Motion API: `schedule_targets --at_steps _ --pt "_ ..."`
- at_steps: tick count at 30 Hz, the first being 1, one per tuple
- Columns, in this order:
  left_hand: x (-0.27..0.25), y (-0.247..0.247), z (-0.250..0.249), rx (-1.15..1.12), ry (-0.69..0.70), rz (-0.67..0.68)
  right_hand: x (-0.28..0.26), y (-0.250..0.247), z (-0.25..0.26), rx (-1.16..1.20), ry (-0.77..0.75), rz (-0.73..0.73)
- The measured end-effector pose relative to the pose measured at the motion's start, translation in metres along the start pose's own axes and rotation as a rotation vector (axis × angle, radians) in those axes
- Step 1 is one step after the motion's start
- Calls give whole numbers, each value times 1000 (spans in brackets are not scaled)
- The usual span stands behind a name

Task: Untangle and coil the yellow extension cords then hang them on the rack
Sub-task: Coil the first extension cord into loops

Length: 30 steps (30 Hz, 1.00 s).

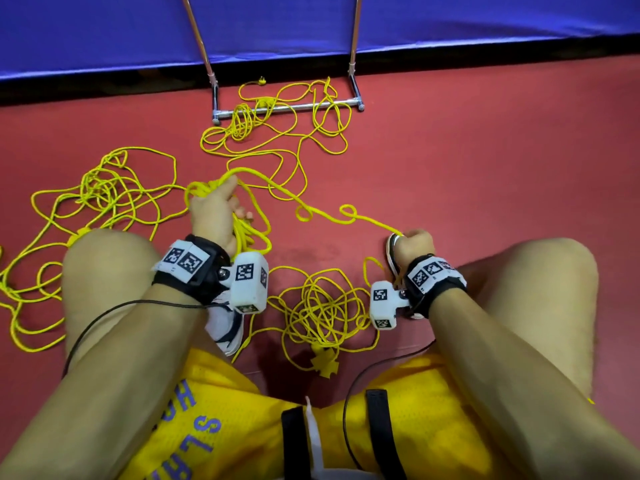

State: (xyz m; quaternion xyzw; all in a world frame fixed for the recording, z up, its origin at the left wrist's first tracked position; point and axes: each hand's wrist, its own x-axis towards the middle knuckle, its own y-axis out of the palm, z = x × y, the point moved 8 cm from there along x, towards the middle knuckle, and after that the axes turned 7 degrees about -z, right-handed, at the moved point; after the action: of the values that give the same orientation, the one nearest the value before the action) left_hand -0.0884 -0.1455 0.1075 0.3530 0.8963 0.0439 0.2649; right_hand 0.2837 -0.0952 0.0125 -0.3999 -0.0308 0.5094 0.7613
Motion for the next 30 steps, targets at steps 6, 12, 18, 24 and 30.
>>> schedule_targets --at_steps 6,12,18,24,30 --pt "-54 43 42 235 -190 415 -65 24 65 156 -442 203" --pt "-100 64 51 243 -341 704 -132 51 94 378 -632 633" --pt "-138 73 59 16 -672 1051 -152 50 96 587 -205 1088" --pt "-122 80 55 140 -583 940 -142 51 96 684 -66 962" --pt "-110 78 57 323 -455 721 -104 49 92 582 -225 575"
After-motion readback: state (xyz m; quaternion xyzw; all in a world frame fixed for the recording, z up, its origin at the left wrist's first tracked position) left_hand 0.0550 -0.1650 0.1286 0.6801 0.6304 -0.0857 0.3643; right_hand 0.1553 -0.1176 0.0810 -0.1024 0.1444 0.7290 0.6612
